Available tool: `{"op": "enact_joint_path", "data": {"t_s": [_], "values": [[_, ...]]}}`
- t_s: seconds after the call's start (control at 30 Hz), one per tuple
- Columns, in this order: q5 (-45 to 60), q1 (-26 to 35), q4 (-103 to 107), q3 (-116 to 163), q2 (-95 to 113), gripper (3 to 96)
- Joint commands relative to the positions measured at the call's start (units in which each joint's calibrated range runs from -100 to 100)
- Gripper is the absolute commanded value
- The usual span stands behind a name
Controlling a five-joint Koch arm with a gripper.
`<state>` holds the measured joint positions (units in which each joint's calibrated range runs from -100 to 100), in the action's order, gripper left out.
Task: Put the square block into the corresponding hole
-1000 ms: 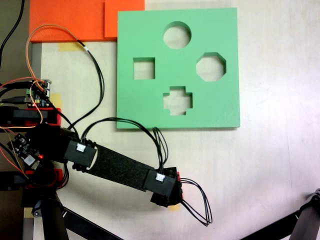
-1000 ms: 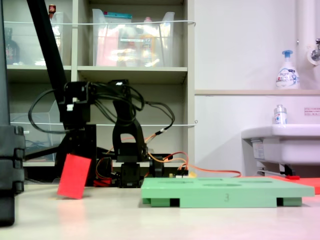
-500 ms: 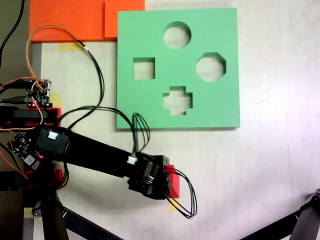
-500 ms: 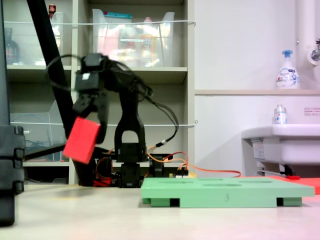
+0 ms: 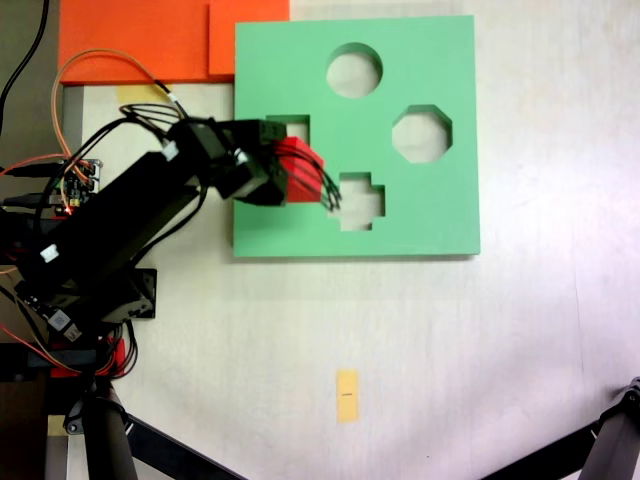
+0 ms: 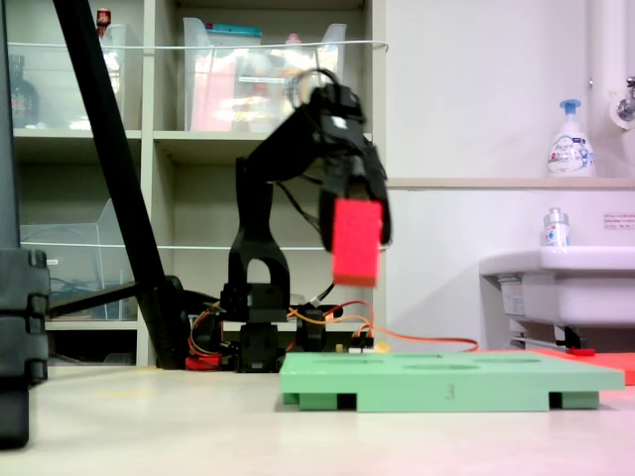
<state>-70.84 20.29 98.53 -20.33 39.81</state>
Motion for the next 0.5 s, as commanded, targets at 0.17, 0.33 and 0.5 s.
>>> {"op": "enact_joint_path", "data": {"t_s": [0.17, 0.33, 0.5], "values": [[-3.17, 4.64, 1.47, -10.37, -14.67, 19.1], [-4.69, 5.76, 1.47, -13.66, -23.75, 19.1], [-5.32, 6.45, 1.47, -16.46, -30.45, 19.1]]}}
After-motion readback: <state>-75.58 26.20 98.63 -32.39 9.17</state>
